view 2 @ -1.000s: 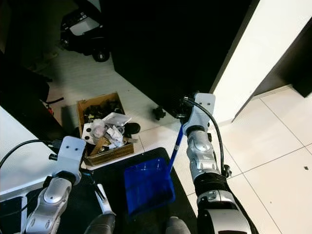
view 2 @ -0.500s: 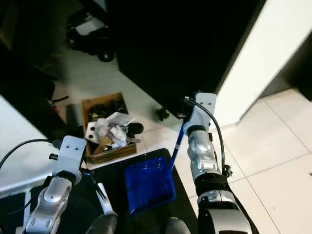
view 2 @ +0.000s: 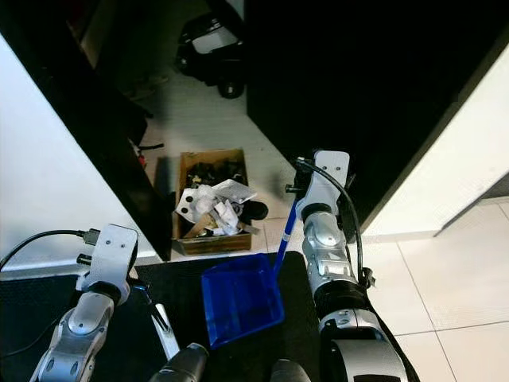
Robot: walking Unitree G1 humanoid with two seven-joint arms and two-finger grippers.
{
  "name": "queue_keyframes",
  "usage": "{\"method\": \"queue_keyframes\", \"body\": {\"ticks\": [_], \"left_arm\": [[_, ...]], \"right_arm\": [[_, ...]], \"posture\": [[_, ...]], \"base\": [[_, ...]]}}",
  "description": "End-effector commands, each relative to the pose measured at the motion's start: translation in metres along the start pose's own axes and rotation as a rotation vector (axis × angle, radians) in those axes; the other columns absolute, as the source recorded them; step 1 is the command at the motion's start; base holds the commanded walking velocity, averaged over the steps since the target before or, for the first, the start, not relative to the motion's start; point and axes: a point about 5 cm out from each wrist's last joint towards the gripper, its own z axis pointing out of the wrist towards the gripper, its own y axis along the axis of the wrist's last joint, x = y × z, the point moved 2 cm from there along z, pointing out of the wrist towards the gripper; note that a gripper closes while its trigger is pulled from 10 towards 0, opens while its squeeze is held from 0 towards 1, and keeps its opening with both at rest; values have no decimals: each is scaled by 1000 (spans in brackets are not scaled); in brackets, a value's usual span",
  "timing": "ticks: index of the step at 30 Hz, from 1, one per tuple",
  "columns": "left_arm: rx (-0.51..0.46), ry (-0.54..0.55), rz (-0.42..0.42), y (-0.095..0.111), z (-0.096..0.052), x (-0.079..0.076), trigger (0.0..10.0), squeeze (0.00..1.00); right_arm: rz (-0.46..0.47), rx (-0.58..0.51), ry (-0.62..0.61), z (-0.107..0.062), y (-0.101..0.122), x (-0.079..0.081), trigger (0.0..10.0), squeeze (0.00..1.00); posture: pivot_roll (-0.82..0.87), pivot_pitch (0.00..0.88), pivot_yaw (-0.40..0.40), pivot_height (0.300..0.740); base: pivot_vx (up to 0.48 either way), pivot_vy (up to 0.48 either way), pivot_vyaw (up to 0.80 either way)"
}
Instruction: Sweep floor
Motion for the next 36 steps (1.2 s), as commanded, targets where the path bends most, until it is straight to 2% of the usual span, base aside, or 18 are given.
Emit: {"method": "queue_keyframes", "body": {"ticks": [1, 36], "left_arm": [[11, 6, 4, -2, 0, 1, 10000, 0], [21, 3, 5, -5, -1, -2, 10000, 0]], "right_arm": [[2, -16, -3, 2, 3, 1, 10000, 0], [-8, -14, 5, 1, 3, 0, 10000, 0]], "posture": [[73, 105, 1, 740], [69, 111, -2, 740]], "base": [[0, 0, 763], [0, 0, 799]]}}
